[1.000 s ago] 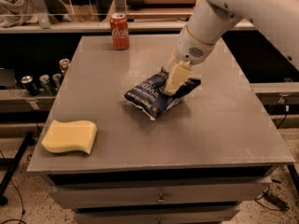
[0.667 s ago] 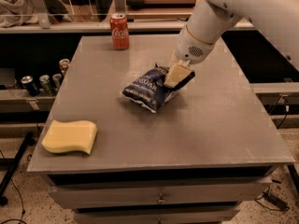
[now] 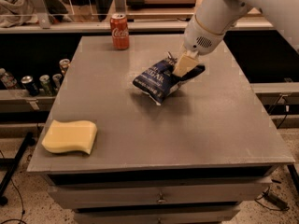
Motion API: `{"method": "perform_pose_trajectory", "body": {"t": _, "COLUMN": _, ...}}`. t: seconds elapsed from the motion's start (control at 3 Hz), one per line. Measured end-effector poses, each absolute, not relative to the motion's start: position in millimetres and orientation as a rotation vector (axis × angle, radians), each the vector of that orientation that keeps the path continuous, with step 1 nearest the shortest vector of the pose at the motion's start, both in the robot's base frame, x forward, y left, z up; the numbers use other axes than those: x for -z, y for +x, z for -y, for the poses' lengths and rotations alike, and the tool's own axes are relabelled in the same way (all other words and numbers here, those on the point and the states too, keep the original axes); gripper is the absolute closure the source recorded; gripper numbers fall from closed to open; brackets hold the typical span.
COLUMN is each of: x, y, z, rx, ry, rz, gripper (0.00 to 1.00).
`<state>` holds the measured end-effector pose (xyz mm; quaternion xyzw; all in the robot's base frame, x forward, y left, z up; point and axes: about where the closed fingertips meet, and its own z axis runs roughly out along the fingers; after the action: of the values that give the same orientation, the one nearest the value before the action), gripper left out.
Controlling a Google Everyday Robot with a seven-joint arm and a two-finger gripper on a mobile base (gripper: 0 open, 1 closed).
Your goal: Pick blue chip bag
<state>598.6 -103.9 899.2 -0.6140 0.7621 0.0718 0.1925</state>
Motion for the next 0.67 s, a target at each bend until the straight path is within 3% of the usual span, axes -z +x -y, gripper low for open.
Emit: {"method": "perform_pose_trajectory", "body": {"t": 0.67, "x": -936, "y": 611, "z": 127, "rx": -0.093, "ry": -1.666, "rz": -2.132, "gripper": 1.00}}
